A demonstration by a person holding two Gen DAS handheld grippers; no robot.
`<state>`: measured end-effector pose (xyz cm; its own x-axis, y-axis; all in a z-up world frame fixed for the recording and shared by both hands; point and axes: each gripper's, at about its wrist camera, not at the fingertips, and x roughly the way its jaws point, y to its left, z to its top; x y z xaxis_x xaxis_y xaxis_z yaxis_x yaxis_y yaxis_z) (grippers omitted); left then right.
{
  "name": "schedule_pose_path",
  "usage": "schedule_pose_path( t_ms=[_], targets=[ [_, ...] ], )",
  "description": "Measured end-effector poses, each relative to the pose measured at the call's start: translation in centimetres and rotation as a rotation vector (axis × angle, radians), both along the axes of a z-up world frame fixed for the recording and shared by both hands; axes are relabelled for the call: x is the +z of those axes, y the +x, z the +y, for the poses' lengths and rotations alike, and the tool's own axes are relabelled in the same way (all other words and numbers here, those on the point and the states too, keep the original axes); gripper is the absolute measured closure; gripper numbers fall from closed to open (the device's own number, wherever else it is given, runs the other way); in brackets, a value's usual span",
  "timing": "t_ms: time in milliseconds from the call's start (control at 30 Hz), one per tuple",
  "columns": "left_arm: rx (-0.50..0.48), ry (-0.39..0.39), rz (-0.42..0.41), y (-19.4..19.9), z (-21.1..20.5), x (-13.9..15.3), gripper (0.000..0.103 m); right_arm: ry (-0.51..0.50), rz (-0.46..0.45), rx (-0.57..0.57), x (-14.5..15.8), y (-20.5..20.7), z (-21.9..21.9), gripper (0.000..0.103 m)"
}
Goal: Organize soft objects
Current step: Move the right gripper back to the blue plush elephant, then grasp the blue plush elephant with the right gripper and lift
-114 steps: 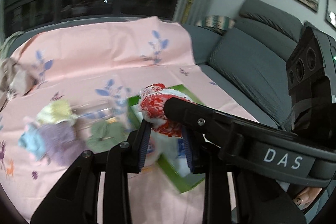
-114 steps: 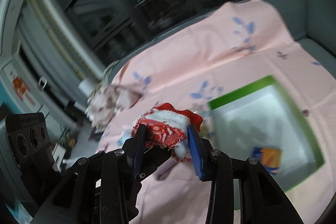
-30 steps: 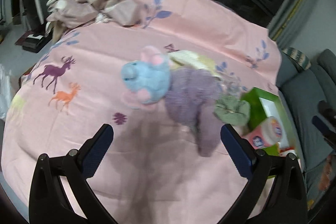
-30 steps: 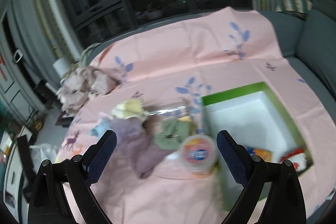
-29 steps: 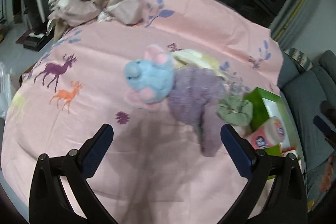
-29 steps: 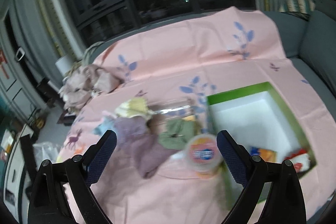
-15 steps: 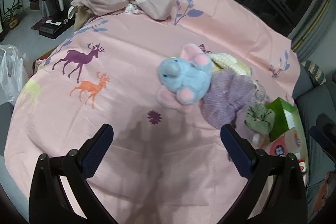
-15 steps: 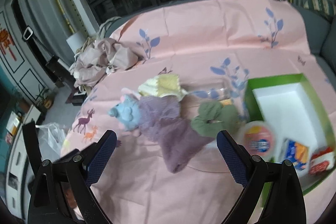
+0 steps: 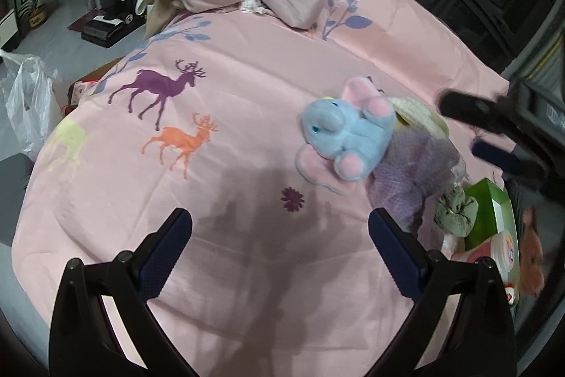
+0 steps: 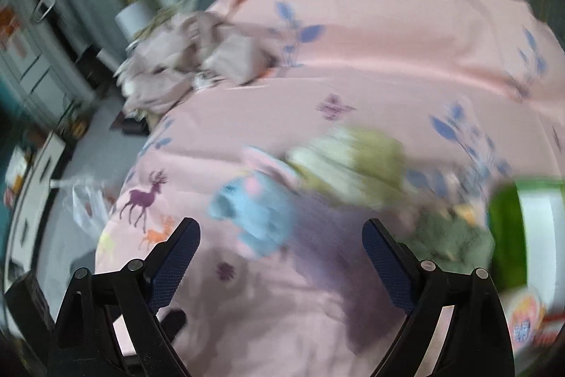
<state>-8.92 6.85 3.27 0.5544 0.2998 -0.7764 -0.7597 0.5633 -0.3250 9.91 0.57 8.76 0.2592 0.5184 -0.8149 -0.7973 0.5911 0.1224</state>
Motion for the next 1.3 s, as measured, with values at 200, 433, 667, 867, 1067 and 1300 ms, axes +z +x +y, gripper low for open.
schedule_pose_path(
  t_ms=[200, 433, 667, 867, 1067, 1300],
  targets=[
    [0.048, -0.032, -0.002, -0.9, 1.1, -0.2, 0.006, -0.143, 0.014, 0.043, -3.3, 0.3, 6.0, 0.041],
    [0.050, -0.059, -0.017, -1.1, 1.6, -0.1, 0.006, -0.246, -0.038, -0.022, -6.2, 1.8, 6.8, 0.063],
    [0.034, -0.055, -0.025, -1.0, 1.3, 0.2, 0.006, -0.202, -0.049, -0.015, -5.8, 1.5, 5.6, 0.074],
    [0.042, -0.067, -0.039, -1.4, 1.5, 0.4, 0.006, -0.075, -0.020, 0.053, -2.0, -0.9, 3.0, 0.074],
    [0.043, -0.063, -0.038, -1.6, 1.4, 0.5, 0.006, 0.026, 0.054, 0.071, -0.7, -2.7, -2.5, 0.074],
    [0.006, -0.059, -0.015, -0.9, 0.4, 0.2, 0.006, 0.017, 0.126, -0.087, -4.0, -3.8, -9.2, 0.074]
  ],
)
